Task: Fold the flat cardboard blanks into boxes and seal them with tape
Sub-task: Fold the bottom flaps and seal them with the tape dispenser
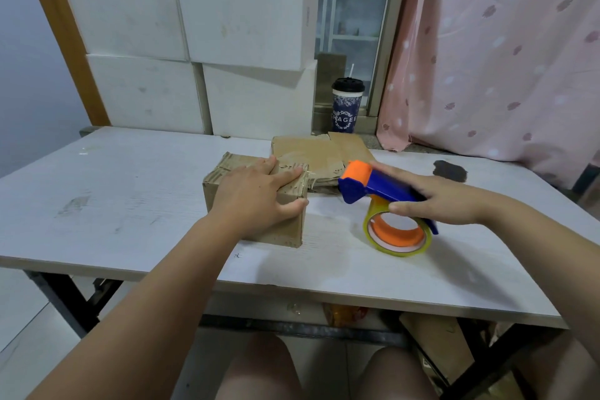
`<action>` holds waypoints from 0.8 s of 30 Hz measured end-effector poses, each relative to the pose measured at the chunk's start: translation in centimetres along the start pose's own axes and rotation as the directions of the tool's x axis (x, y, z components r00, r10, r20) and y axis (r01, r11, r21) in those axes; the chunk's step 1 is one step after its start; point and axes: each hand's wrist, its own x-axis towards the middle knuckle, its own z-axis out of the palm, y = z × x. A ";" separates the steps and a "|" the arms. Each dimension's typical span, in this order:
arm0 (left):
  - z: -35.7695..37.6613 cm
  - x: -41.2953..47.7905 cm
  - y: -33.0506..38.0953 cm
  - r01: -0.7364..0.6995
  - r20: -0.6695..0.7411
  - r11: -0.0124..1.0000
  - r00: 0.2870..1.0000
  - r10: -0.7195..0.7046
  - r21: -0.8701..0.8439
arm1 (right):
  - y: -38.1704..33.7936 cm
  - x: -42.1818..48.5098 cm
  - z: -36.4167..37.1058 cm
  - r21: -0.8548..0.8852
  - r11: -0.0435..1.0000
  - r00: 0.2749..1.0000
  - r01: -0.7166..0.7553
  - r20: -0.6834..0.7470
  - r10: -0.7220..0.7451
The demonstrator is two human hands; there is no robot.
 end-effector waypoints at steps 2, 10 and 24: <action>0.0 0.0 0.0 -0.003 -0.007 1.000 1.000 0.003 0.007 | -0.1 -0.4 0.1 -0.050 0.998 0.997 0.048 -0.054 -0.051; 0.0 0.0 0.2 -0.003 0.010 1.000 1.000 0.003 0.023 | -1.2 -0.9 -1.9 -0.244 0.954 0.977 0.174 -0.079 -0.199; 0.2 -0.5 2.3 -0.010 -0.058 1.000 0.998 0.012 0.022 | -4.8 1.7 -4.0 -0.522 0.844 0.990 0.121 0.129 -0.062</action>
